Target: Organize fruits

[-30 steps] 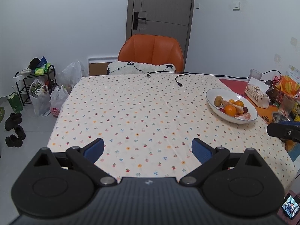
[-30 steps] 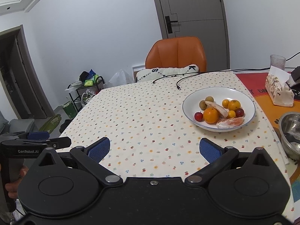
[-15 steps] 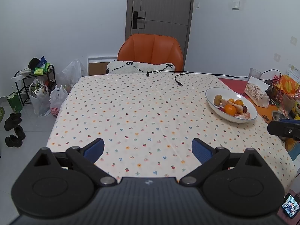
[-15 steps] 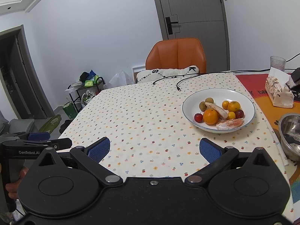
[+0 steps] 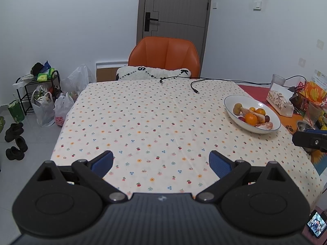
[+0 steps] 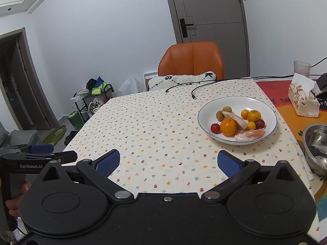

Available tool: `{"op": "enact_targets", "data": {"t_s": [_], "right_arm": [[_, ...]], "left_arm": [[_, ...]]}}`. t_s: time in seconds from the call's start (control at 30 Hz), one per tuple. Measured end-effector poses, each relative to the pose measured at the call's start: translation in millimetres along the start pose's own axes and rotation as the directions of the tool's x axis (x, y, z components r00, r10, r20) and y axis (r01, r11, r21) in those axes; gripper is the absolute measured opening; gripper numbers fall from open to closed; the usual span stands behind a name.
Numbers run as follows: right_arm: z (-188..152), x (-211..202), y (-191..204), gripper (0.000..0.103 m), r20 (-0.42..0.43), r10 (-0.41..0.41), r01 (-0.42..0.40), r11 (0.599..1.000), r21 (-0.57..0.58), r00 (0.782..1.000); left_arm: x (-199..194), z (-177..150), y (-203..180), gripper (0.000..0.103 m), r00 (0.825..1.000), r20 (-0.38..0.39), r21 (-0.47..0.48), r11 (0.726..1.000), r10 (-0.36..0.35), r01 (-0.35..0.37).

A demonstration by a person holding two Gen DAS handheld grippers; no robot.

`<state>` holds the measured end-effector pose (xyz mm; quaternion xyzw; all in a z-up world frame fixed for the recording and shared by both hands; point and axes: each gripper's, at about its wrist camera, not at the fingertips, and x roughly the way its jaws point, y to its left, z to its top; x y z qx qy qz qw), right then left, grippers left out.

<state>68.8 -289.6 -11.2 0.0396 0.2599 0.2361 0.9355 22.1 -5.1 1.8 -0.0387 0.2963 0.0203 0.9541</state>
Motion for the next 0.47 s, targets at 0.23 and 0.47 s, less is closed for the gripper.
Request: {"op": "enact_targets", "data": {"t_s": [0.23, 0.47], "right_arm": [[-0.1, 0.3, -0.6, 0.103, 0.002, -0.003, 0.003, 1.0, 0.004, 1.0], [-0.5, 1.7, -0.1, 0.103, -0.003, -0.006, 0.006, 1.0, 0.004, 1.0]], "left_arm": [[-0.1, -0.1, -0.3, 0.099, 1.0, 0.0, 0.004, 1.0, -0.004, 0.004], [-1.5, -0.5, -0.1, 0.099, 1.0, 0.001, 0.007, 1.0, -0.014, 0.014]]}}
